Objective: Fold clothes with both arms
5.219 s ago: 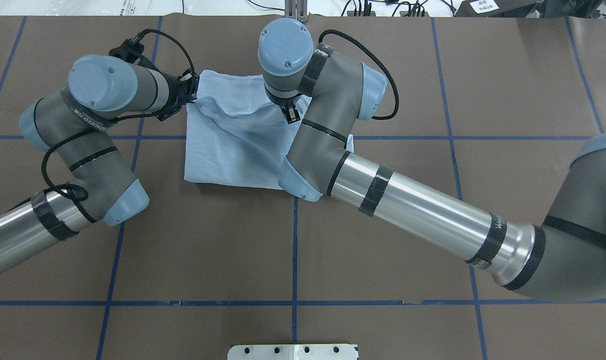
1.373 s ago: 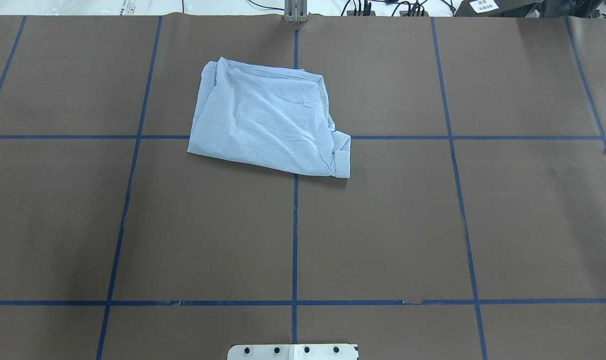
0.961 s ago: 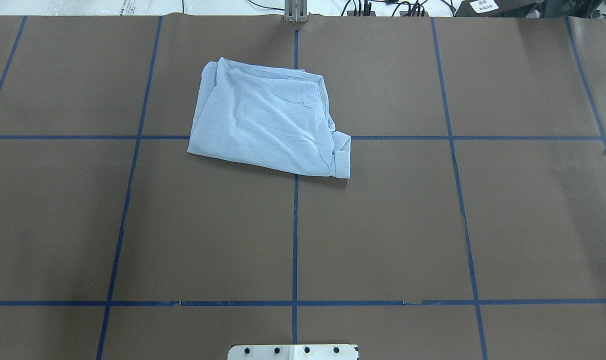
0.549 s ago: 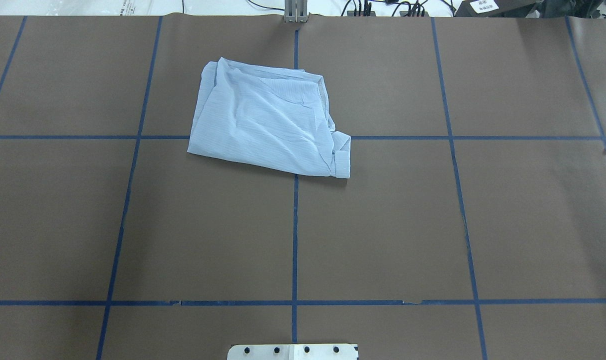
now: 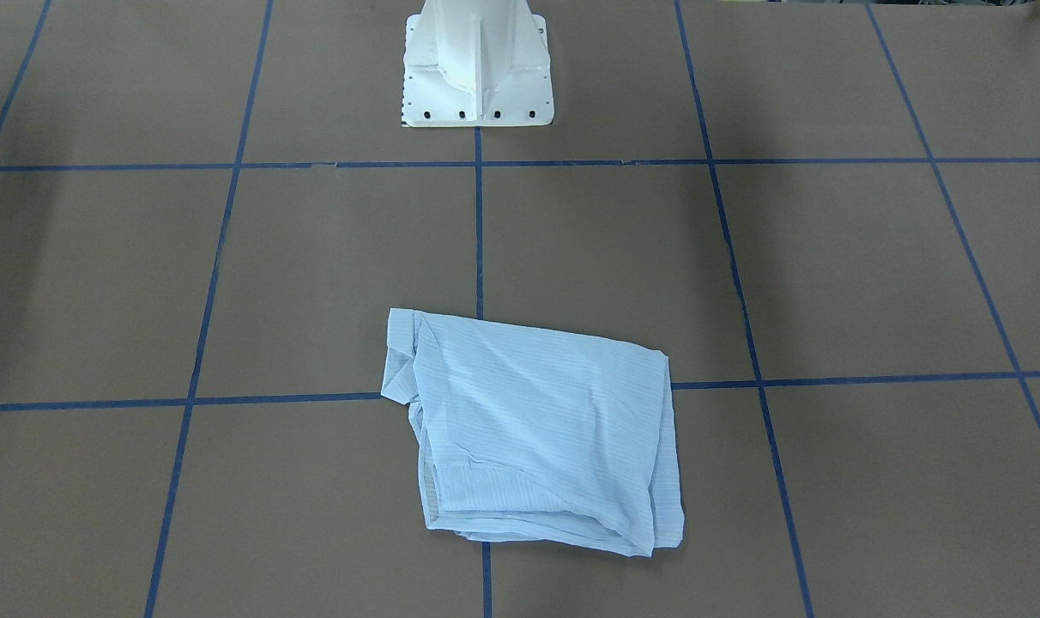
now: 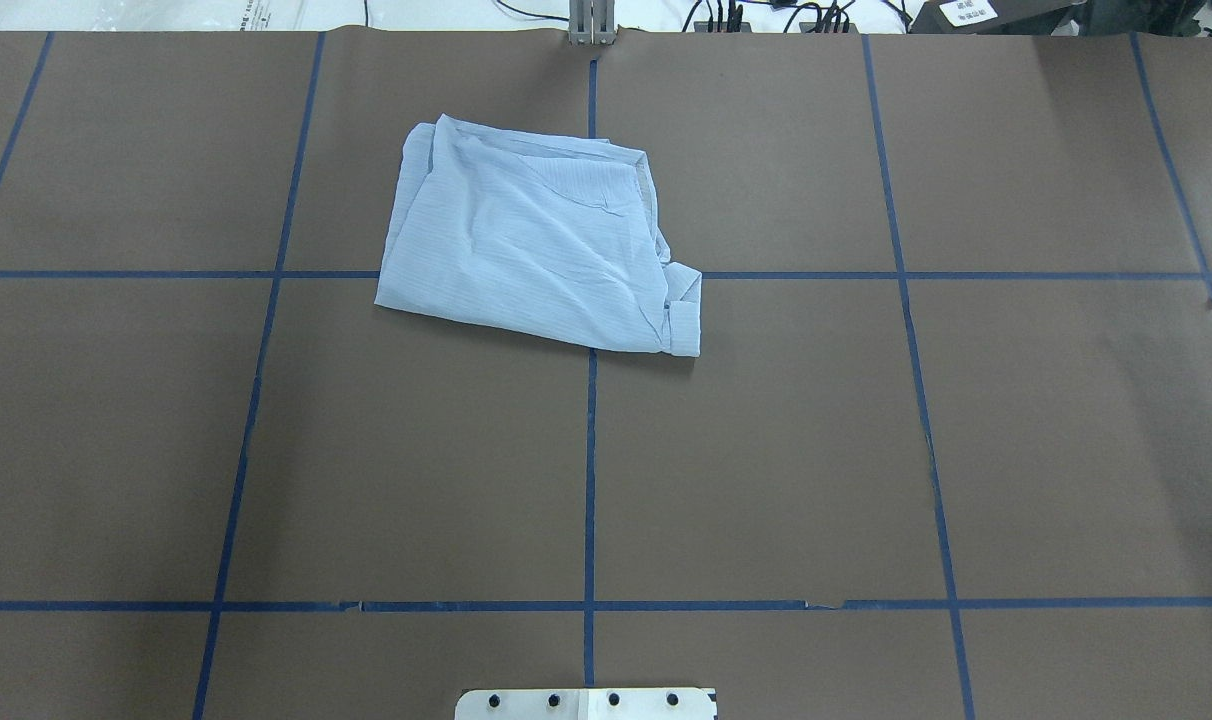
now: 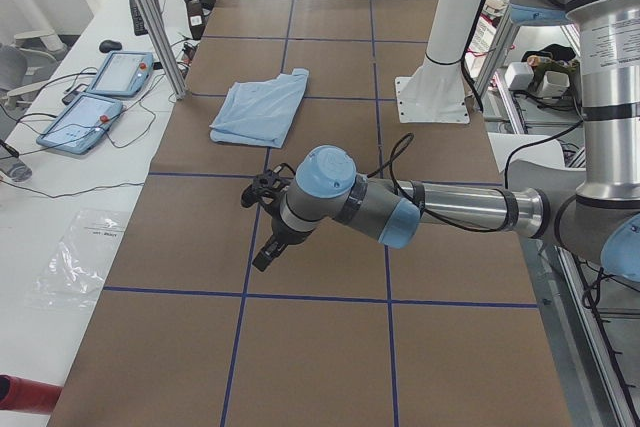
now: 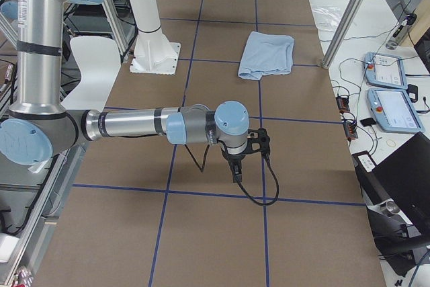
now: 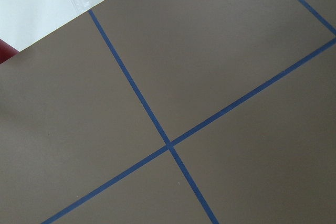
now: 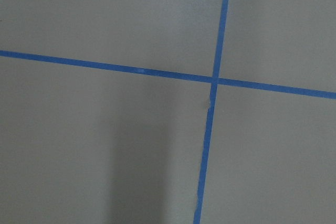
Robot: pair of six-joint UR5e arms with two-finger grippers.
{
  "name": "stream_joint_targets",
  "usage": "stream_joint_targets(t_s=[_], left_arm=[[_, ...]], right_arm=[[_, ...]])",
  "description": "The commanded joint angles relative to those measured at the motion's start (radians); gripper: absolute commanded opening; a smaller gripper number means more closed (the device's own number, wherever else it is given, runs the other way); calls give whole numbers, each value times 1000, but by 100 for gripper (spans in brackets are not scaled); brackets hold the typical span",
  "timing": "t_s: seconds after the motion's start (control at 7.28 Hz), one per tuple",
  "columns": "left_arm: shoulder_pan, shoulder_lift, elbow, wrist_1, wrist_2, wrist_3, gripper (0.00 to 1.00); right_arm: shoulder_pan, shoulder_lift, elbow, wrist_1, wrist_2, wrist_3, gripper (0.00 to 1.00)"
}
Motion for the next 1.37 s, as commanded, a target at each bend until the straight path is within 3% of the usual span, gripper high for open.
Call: stream_joint_targets(t_s=[0.0,0.27,1.24], left_arm=[[1,7,-6,-2,1,1,100],[1,6,-11,-4,0,4,100],[-6,14,-67,-7,-20,-2,100]], right_arm=[[-1,-5,-15,28,11,-1,100],[-1,-11,-47,149,19,0,100],[-24,-11,-36,167,-31,-70,100]])
